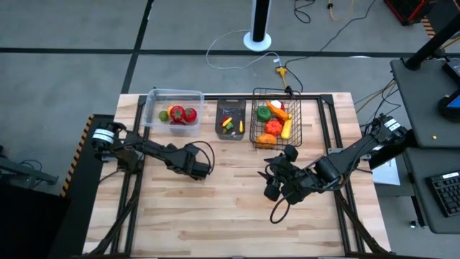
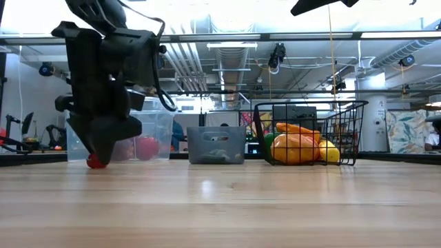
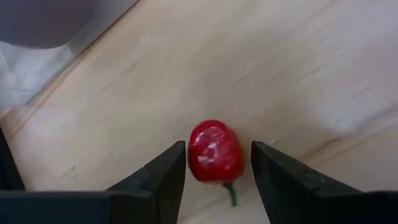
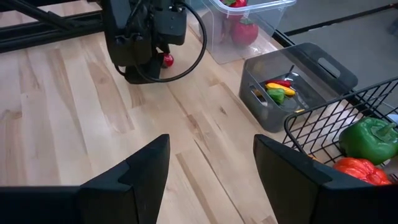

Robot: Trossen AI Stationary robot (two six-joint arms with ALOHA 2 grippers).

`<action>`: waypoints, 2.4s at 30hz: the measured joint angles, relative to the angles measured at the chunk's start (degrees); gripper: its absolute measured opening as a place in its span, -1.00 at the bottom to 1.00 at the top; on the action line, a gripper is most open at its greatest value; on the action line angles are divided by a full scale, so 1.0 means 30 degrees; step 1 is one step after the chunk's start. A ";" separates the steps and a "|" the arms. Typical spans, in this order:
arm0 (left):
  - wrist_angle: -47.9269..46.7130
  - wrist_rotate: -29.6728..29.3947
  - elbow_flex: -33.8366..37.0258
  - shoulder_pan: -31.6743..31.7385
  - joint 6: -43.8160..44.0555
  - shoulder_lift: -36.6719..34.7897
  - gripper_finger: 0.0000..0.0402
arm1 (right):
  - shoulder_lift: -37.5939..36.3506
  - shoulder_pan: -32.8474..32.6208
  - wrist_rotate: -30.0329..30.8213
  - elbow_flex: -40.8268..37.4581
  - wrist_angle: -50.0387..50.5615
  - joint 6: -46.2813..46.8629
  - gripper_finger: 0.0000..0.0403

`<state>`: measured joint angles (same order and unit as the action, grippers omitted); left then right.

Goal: Sort produce into baskets
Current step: Put the red chili pepper into the black bin

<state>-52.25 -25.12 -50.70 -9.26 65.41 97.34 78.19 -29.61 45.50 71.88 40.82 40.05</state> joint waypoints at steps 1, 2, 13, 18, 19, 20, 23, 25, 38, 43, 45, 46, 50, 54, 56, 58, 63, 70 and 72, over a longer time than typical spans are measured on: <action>0.0075 0.0040 0.0098 0.0000 0.0013 0.0000 -0.19 | 0.0000 0.0000 0.0000 0.0000 0.0000 0.0000 0.11; 0.0123 0.0049 0.0229 0.0000 0.0020 0.0000 -0.20 | 0.0000 0.0000 0.0000 0.0000 -0.0007 0.0000 0.11; 0.0533 0.0116 0.0990 -0.0153 0.0428 -0.0047 -0.40 | 0.0000 0.0000 0.0000 0.0000 -0.0007 0.0000 0.11; 0.0429 0.0211 0.0502 -0.0255 -0.0190 0.0000 -0.63 | 0.0000 0.0000 0.0000 0.0000 -0.0007 0.0000 0.11; 0.0402 0.0226 0.0389 -0.0293 -0.0286 0.0007 -0.67 | 0.0000 0.0000 0.0000 0.0000 -0.0013 -0.0007 0.11; 0.0420 0.0255 0.0270 -0.0383 -0.0315 0.0007 -0.69 | 0.0000 0.0000 0.0000 0.0000 -0.0007 -0.0007 0.11; 0.0380 0.0648 -0.0284 -0.0947 -0.0683 0.0000 -0.73 | 0.0000 0.0000 0.0000 0.0000 -0.0007 -0.0007 0.11; 0.0386 0.0766 -0.0867 -0.1602 -0.1339 -0.0040 -0.73 | 0.0000 0.0000 0.0000 0.0000 -0.0003 -0.0026 0.11; 0.5893 0.0610 -0.5764 -0.3661 -1.6830 -0.0328 -0.75 | 0.0000 -0.0001 0.0204 -0.0290 -0.0001 -0.0377 0.11; 0.7946 0.0526 -0.6650 -0.1349 -2.0989 -0.0590 -0.75 | 0.0000 -0.0058 0.0204 -0.0529 0.0022 -0.0364 0.11; 0.8226 0.0483 -0.6924 0.0039 -2.1612 -0.0590 -0.75 | 0.0000 -0.0095 0.0204 -0.0532 0.0024 -0.0364 0.11; 0.8448 0.0477 -0.6980 0.0745 -2.1802 -0.0590 -0.75 | 0.0000 -0.0095 0.0204 -0.0532 0.0052 -0.0369 0.11; 0.9280 0.0488 -0.6966 0.3486 -2.2206 -0.0583 -0.75 | 0.0000 -0.0095 0.0204 -0.0532 0.0197 -0.0370 0.11; 0.9852 0.0481 -0.6956 0.5598 -2.2242 -0.0351 -0.73 | 0.0000 -0.0087 0.0204 -0.0532 0.0225 -0.0471 0.11; 0.9916 0.0488 -0.6944 0.6255 -2.2173 -0.0225 -0.69 | 0.0000 -0.0087 0.0262 -0.0533 0.0262 -0.0550 0.11; 0.9959 0.0502 -0.6944 0.6789 -2.2148 -0.0197 -0.64 | 0.0000 -0.0087 0.0350 -0.0539 0.0277 -0.0583 0.11; 1.0085 0.0370 -0.6936 0.7361 -2.2392 -0.0005 -0.55 | 0.0000 -0.0080 0.0379 -0.0554 0.0283 -0.0583 0.11; 1.0213 -0.0393 -0.6932 0.7373 -2.2538 0.0051 -0.36 | 0.0000 -0.0080 0.0379 -0.0566 0.0279 -0.0576 0.11; 1.0207 -0.0401 -0.6929 0.7373 -2.2549 0.0051 -0.28 | 0.0000 -0.0080 0.0379 -0.0593 0.0280 -0.0576 0.11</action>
<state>-21.63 -26.33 -71.48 12.86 -2.24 97.49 78.19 -29.85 46.63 70.10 41.66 38.33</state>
